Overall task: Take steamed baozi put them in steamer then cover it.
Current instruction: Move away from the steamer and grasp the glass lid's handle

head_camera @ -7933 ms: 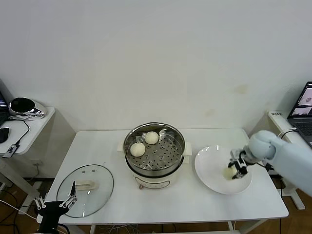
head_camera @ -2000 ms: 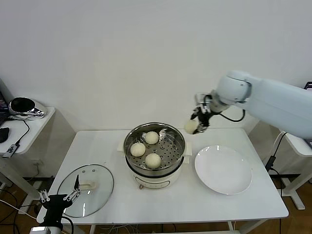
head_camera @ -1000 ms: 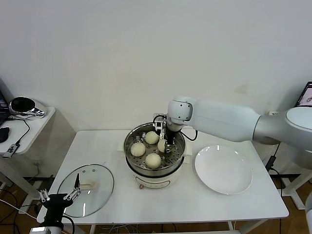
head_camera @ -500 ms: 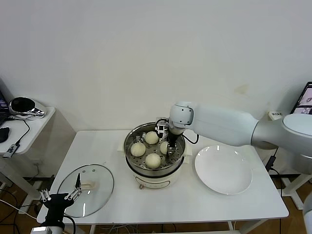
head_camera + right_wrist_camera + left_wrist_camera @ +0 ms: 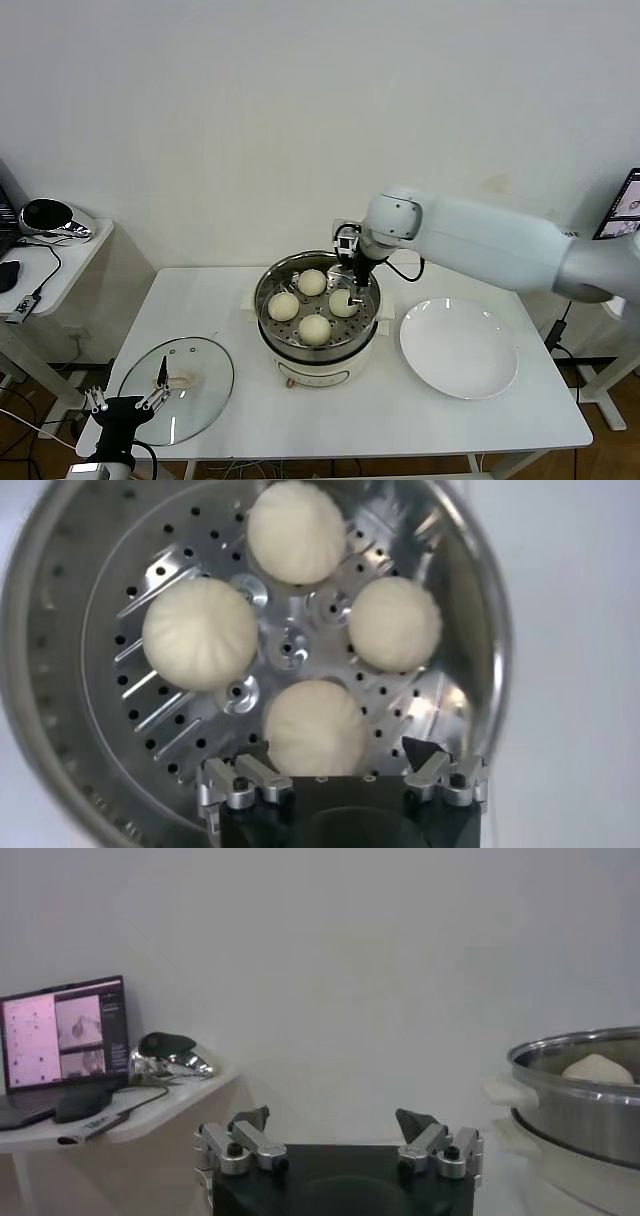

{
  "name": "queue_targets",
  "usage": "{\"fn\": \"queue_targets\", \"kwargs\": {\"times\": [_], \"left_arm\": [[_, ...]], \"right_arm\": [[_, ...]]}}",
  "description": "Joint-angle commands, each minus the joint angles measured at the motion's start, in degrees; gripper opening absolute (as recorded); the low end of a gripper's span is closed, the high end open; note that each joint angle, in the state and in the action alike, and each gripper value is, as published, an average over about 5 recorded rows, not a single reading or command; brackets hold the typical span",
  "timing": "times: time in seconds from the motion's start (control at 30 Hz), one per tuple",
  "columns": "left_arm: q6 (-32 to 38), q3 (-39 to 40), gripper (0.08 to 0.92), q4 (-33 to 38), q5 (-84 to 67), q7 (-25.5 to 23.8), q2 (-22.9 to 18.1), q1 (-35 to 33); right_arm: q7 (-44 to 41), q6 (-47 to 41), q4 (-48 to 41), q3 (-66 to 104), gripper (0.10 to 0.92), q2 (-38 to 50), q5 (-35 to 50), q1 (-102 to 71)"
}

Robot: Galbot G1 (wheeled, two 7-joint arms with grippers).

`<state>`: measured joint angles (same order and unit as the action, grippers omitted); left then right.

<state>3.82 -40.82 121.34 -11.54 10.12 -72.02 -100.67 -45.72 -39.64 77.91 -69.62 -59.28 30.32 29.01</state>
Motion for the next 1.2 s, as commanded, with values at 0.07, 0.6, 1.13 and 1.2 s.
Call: {"fn": "queue_targets", "kwargs": {"times": [0.07, 0.6, 1.13, 1.2], "left_arm": [[0.1, -0.2, 0.823, -0.6, 0.0, -0.1, 0.0, 0.1], [3.1, 0.8, 0.823, -3.2, 3.3, -0.5, -1.1, -0.8], [11.8, -6.7, 0.823, -16.2, 64.9, 1.7, 2.9, 0.3], [12.7, -7.9, 0.823, -18.3, 71.0, 2.9, 3.9, -0.9]], "right_arm": [[16.4, 5.2, 19.4, 12.3, 0.823, 18.9, 4.6, -7.5], [36.6, 41.2, 31.7, 88.4, 0.823, 20.1, -10.2, -90.1], [37.1, 54.5, 34.6, 125.8, 0.823, -18.0, -19.8, -118.0], [38.7, 54.2, 35.1, 127.4, 0.823, -18.4, -19.7, -119.6]]}}
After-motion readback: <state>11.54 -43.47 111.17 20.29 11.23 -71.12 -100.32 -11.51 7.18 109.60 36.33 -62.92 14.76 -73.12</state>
